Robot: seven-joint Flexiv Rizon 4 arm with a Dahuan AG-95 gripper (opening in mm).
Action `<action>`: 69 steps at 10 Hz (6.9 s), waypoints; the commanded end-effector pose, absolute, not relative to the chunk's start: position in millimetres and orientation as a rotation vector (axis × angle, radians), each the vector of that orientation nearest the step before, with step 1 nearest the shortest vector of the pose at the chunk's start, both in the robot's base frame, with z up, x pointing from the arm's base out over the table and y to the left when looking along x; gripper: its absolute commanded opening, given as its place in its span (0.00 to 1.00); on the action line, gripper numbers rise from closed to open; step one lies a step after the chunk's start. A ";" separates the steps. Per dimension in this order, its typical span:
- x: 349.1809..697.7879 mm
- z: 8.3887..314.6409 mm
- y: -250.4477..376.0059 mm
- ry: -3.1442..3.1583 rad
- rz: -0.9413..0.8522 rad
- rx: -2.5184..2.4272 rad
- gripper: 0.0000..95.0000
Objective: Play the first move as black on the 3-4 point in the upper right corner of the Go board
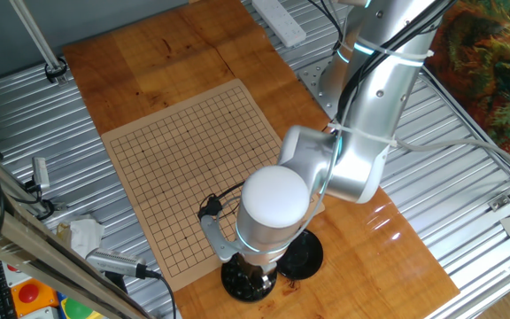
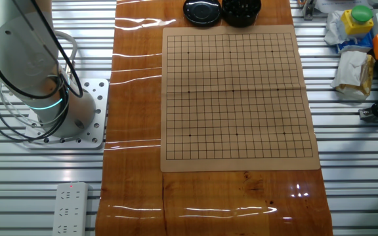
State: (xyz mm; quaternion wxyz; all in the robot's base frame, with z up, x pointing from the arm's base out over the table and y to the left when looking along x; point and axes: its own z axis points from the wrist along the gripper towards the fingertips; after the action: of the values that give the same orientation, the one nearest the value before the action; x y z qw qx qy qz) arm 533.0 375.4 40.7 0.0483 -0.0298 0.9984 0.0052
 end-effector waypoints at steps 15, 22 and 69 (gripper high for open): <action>541.1 60.5 386.3 3.007 0.032 -0.510 0.40; 543.0 62.1 398.1 2.971 0.039 -0.683 0.40; 548.8 44.8 406.5 2.823 -0.033 -0.973 0.20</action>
State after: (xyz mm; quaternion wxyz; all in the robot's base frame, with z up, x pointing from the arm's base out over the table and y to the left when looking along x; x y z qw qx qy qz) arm 548.5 406.5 44.8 0.0775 -0.3252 0.9424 -0.0102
